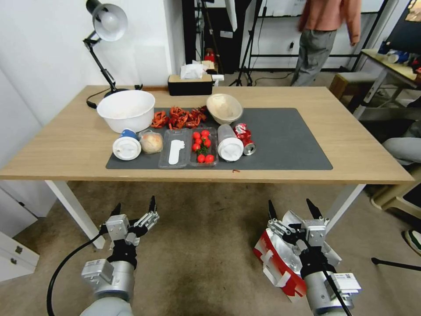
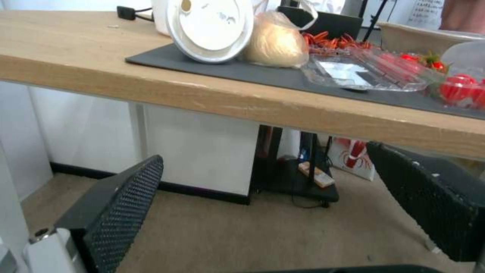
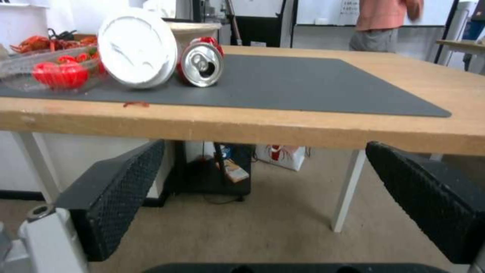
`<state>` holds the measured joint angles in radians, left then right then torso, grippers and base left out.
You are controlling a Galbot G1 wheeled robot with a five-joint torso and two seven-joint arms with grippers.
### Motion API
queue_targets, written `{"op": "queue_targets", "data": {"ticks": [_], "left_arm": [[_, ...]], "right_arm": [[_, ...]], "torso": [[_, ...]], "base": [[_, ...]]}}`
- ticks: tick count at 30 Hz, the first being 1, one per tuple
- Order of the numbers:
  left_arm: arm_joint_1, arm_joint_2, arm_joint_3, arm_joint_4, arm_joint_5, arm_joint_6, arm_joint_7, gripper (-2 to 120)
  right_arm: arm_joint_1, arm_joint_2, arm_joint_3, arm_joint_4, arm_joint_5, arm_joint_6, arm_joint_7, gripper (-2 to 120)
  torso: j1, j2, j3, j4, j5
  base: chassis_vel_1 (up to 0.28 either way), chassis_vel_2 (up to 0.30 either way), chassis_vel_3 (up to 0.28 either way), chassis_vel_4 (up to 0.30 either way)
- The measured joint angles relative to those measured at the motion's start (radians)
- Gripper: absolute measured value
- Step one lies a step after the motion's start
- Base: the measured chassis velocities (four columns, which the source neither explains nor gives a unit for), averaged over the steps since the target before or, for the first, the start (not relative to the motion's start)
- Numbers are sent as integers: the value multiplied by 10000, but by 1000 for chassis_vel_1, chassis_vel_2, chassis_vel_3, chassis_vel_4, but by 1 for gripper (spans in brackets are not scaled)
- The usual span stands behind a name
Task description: Pick up the food delivery bag from the floor and place it on the table.
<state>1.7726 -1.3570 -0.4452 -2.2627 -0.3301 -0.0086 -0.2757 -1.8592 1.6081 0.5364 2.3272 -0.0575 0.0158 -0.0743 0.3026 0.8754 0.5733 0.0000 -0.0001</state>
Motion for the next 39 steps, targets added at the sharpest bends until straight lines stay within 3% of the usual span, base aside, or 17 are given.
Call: {"op": "queue_targets", "data": {"ticks": [39], "left_arm": [[21,52,-10,92,36,-104,180,100]], "right_arm": [[9,0,14,-7,-53,4,21,100]], "torso": [[-727,-1727,-1001,0,0]], "base": [[0,0,0,0]]}}
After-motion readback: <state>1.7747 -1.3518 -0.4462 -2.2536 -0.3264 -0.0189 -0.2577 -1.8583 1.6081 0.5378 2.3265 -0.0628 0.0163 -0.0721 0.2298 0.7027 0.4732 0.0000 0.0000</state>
